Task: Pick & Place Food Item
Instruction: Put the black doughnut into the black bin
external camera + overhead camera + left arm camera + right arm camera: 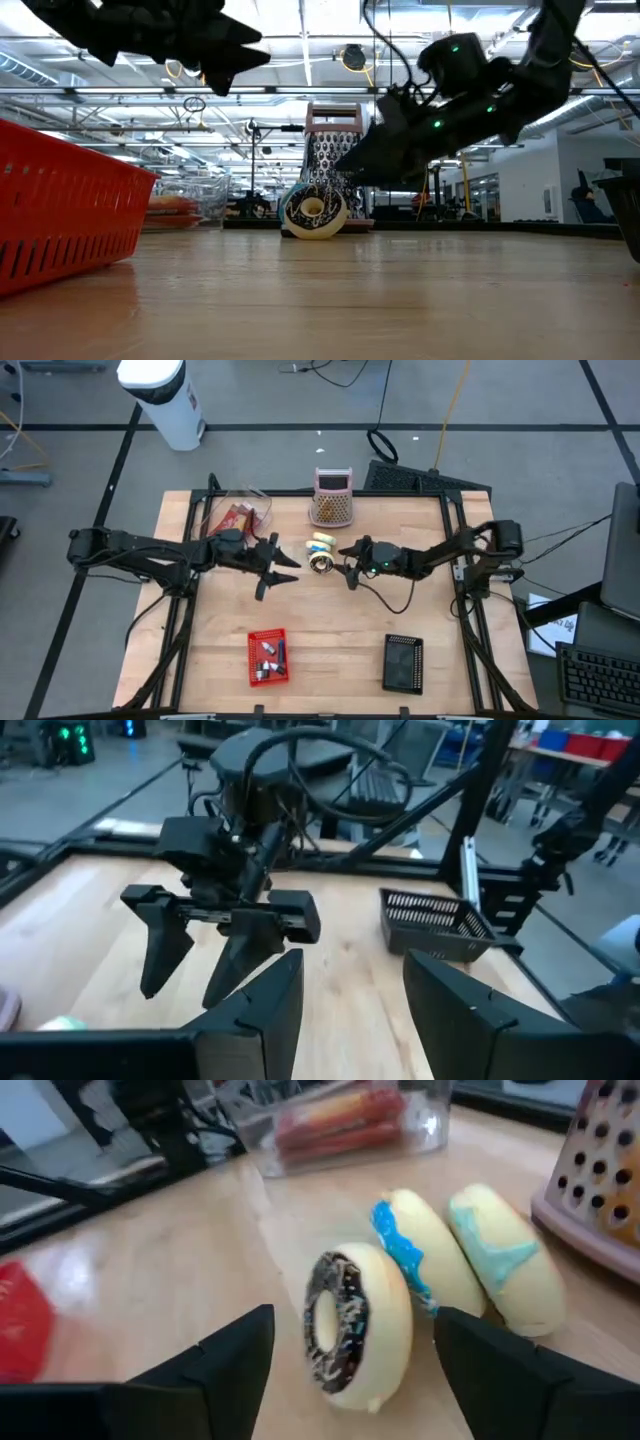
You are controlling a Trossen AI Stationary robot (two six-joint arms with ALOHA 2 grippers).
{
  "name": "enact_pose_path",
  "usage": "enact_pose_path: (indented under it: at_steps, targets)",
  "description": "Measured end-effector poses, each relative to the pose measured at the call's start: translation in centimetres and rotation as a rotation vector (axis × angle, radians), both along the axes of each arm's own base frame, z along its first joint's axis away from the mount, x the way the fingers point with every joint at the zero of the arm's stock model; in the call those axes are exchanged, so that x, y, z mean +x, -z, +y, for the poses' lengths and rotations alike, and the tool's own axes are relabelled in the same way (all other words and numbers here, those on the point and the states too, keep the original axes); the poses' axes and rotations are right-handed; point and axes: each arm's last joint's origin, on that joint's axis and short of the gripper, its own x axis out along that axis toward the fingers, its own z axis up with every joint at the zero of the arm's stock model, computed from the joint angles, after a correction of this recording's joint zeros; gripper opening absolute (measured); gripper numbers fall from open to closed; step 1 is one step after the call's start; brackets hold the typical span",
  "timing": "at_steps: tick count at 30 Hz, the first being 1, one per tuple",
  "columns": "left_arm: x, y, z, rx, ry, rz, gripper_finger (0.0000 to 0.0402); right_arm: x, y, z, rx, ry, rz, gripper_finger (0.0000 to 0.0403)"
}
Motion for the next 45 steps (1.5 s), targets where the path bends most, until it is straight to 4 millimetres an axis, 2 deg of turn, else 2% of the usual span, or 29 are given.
enact_pose_path:
  at_steps: [5,17,25,34,37,40,45]
  targets:
    - [0.0,0.0,0.5,-0.020,-0.030,-0.001,0.0175,1.3,1.6,-0.3,0.002,0.004,0.051,0.0259]
    - [0.0,0.1,0.8,-0.061,-0.093,0.011,0.0175,3.1,3.1,-0.7,0.028,-0.087,0.077,0.0206]
    - [0.0,0.1,0.8,-0.062,-0.094,0.012,0.0175,3.3,3.4,-0.7,0.000,-0.095,0.083,0.0146]
    - [0.0,0.1,0.8,-0.062,-0.094,0.012,0.0175,3.5,3.1,-0.6,-0.065,-0.120,0.061,0.0049]
    - [0.0,0.1,0.8,-0.062,-0.094,0.012,0.0175,3.5,2.4,-0.3,-0.076,-0.132,0.043,0.0025]
    - [0.0,0.1,0.8,-0.062,-0.094,0.012,0.0175,3.4,0.9,0.4,-0.066,-0.193,0.022,0.0019]
    - [0.0,0.1,0.8,-0.062,-0.094,0.012,0.0175,1.9,-3.2,2.6,-0.043,-0.304,0.048,0.0031]
